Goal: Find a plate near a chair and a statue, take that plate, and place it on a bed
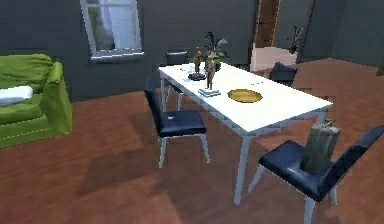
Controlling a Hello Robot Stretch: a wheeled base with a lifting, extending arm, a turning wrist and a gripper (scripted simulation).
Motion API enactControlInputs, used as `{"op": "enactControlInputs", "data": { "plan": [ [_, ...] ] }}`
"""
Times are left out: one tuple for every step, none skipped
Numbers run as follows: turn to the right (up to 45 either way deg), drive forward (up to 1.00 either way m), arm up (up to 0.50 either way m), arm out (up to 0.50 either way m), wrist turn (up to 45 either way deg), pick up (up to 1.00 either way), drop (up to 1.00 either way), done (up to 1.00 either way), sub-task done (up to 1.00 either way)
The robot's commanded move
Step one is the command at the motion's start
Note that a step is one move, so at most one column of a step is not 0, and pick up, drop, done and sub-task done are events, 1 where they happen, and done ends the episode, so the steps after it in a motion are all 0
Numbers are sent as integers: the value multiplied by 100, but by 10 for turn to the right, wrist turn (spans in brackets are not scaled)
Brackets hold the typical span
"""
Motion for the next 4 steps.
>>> {"op": "enactControlInputs", "data": {
  "plan": [
    [0, 100, 0, 0, 0, 0, 0, 0, 0],
    [-120, 0, 0, 0, 0, 0, 0, 0, 0],
    [0, 15, 0, 0, 0, 0, 0, 0, 0],
    [-450, 0, 0, 0, 0, 0, 0, 0, 0]
  ]
}}
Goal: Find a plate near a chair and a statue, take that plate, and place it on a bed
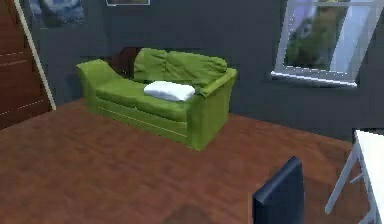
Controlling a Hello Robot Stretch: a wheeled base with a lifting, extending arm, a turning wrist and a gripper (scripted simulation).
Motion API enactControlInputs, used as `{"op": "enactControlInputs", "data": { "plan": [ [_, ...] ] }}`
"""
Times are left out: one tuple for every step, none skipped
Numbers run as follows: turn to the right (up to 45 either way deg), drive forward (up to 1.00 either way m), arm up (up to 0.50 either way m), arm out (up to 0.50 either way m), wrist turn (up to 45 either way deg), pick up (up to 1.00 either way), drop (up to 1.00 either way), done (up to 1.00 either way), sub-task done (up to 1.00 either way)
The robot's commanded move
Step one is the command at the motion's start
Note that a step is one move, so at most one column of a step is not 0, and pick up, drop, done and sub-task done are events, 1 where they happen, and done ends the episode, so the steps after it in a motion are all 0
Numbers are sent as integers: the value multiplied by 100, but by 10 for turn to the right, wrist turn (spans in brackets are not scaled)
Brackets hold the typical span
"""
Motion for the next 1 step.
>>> {"op": "enactControlInputs", "data": {
  "plan": [
    [-300, 0, 0, 0, 0, 0, 0, 0, 0]
  ]
}}
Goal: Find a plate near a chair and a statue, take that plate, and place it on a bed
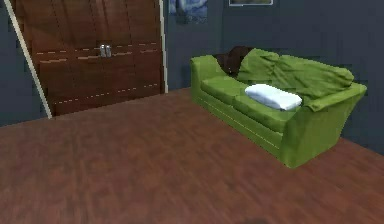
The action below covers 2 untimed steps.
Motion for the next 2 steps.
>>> {"op": "enactControlInputs", "data": {
  "plan": [
    [0, 65, 0, 0, 0, 0, 0, 0, 0],
    [450, 0, 0, 0, 0, 0, 0, 0, 0]
  ]
}}
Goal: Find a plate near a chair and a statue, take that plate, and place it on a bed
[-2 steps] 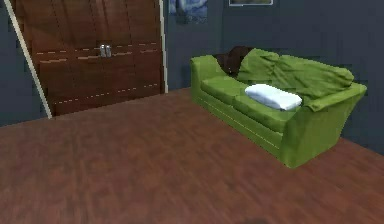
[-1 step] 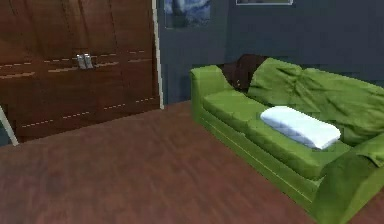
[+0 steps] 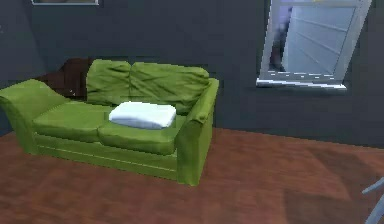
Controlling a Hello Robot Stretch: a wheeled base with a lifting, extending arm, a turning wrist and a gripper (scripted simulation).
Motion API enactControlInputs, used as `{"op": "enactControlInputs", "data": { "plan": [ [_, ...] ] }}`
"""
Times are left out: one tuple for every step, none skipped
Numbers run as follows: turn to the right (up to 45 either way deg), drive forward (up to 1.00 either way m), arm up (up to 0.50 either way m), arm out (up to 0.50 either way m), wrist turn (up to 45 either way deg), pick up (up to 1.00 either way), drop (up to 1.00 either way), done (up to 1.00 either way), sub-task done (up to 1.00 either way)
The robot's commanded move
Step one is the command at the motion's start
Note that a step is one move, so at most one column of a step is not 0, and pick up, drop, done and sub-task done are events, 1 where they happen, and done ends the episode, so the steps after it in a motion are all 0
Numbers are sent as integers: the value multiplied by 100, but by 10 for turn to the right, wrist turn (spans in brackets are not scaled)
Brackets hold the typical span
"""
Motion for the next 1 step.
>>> {"op": "enactControlInputs", "data": {
  "plan": [
    [180, 0, 0, 0, 0, 0, 0, 0, 0]
  ]
}}
